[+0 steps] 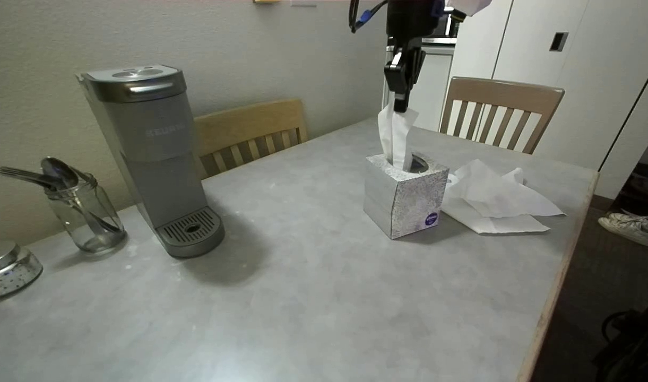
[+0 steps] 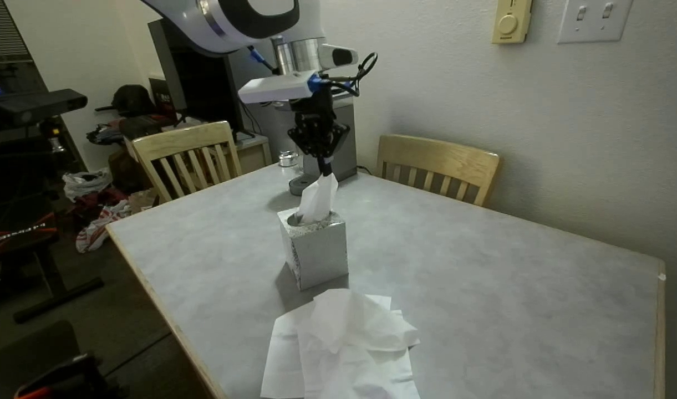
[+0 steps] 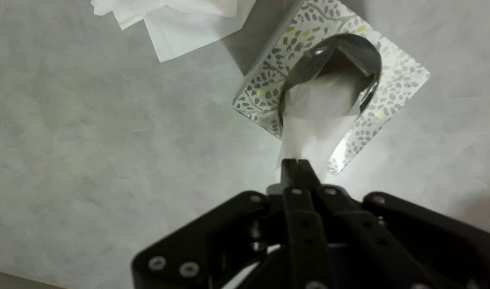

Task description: Pull out on tissue square from the box and place it on the table

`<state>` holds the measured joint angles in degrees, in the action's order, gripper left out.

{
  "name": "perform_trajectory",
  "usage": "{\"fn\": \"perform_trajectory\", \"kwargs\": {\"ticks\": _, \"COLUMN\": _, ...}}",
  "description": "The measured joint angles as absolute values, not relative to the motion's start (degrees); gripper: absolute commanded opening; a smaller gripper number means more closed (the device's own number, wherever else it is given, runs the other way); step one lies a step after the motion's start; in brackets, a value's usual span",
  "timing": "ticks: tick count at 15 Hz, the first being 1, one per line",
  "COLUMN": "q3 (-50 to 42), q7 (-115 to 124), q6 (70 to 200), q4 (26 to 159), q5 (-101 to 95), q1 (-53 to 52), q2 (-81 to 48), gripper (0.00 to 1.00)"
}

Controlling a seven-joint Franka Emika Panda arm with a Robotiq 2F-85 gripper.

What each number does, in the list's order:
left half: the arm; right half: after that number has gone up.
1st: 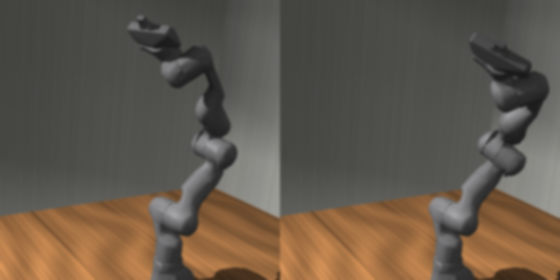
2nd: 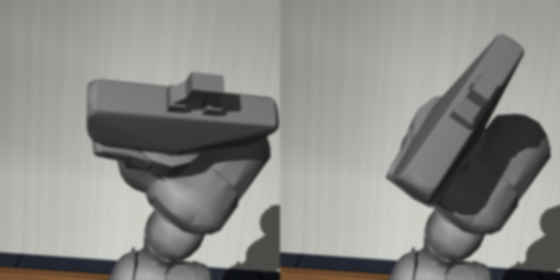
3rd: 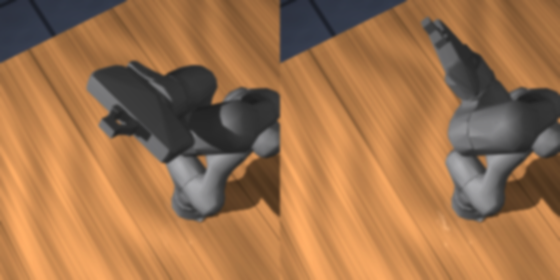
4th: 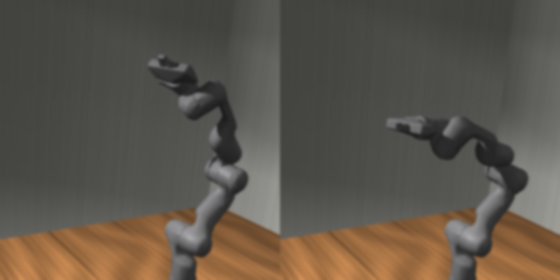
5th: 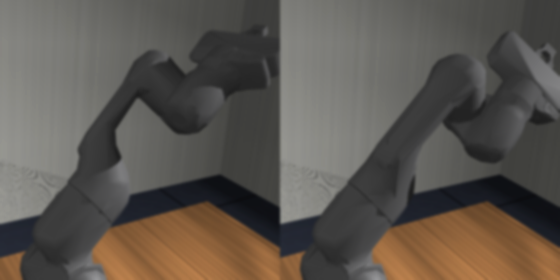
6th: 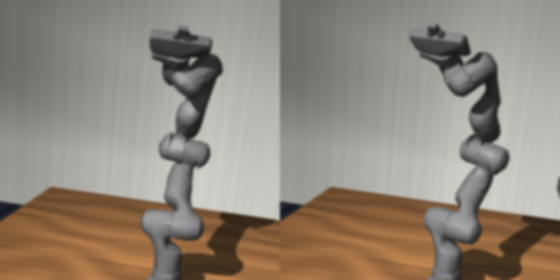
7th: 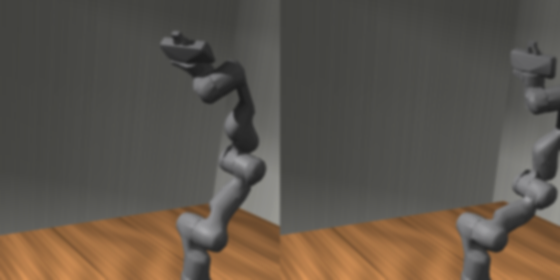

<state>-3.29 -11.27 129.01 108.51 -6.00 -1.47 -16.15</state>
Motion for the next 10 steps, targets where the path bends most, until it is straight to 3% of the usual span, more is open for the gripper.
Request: {"fn": "perform_trajectory", "kwargs": {"ticks": 10, "q3": -3.13, "q7": -12.29, "q6": 130.82, "q4": 108.51, "q5": -5.84, "q1": -1.22, "q2": -17.15, "gripper": 0.00}}
